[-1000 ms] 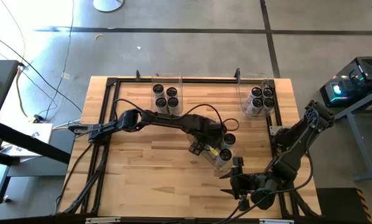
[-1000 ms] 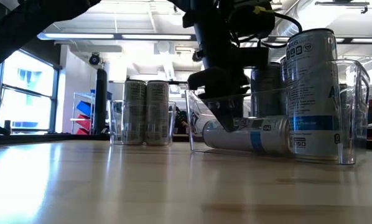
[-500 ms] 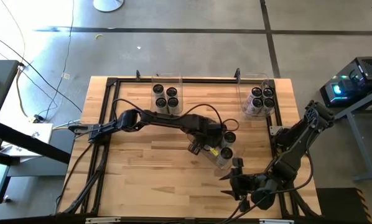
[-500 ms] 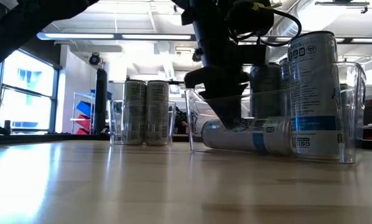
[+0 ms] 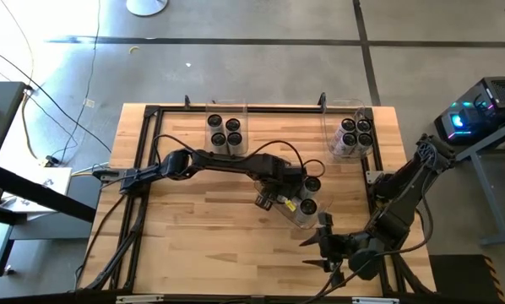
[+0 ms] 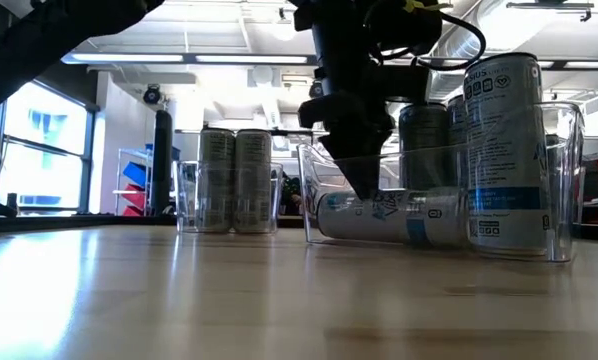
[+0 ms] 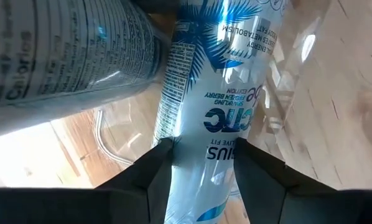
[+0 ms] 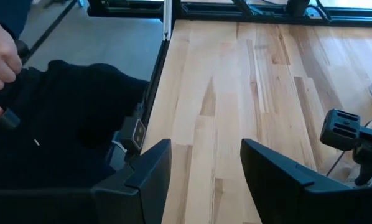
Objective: Sort soda cans
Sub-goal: Adjust the white/blue soda can
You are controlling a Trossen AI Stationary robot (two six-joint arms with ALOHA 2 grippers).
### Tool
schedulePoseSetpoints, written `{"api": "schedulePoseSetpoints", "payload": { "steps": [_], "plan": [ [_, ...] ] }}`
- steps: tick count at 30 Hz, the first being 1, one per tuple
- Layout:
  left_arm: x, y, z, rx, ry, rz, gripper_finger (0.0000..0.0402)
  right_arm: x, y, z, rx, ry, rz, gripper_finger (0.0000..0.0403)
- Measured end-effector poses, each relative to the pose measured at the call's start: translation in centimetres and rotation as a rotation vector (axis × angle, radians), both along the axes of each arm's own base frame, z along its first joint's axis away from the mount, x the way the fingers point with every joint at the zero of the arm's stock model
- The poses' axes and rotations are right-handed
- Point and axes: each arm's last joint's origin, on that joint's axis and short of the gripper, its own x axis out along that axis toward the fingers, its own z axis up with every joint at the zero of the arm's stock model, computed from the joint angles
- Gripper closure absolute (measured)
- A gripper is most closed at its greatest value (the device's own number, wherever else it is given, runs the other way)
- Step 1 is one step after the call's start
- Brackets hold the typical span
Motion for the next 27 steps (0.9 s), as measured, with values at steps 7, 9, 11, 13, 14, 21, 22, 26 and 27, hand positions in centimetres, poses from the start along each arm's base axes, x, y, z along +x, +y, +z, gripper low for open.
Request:
{"api": "schedulePoseSetpoints", "payload": {
  "steps": [7, 9, 11, 13, 14, 21, 22, 26, 27],
  "plan": [
    [0.1, -0.2, 1.6, -0.015, -0.009, 0.013, 0.0252, -0.3, -0.4, 0.6, 0.013, -0.017, -0.005, 0.0214],
    [0.0, -0.2, 2.2, -0.016, -0.010, 0.019, 0.0252, -0.3, -0.4, 0.6, 0.012, -0.016, -0.005, 0.0214],
    [0.0, -0.2, 2.4, -0.017, -0.010, 0.022, 0.0253, -0.3, -0.4, 0.6, 0.012, -0.015, -0.005, 0.0214],
    [-0.1, -0.2, 2.4, -0.016, -0.003, 0.023, 0.0255, -0.3, -0.4, 0.6, 0.011, -0.015, -0.005, 0.0214],
    [-0.1, -0.2, 2.4, -0.015, 0.003, 0.024, 0.0256, -0.3, -0.4, 0.6, 0.011, -0.015, -0.005, 0.0214],
    [-0.4, -0.2, 2.4, -0.013, 0.028, 0.029, 0.0252, -0.3, -0.4, 0.6, 0.011, -0.015, -0.005, 0.0214],
    [-0.4, -0.2, 2.4, -0.015, 0.029, 0.025, 0.0248, -0.3, -0.4, 0.6, 0.011, -0.015, -0.005, 0.0214],
    [-0.4, 0.0, 2.5, -0.079, 0.030, 0.022, 0.0223, -0.3, -0.4, 0.6, 0.010, -0.015, -0.006, 0.0214],
    [-0.4, 0.0, 2.5, -0.092, 0.032, 0.024, 0.0216, -0.3, -0.4, 0.6, 0.011, -0.013, -0.007, 0.0214]
  ]
}}
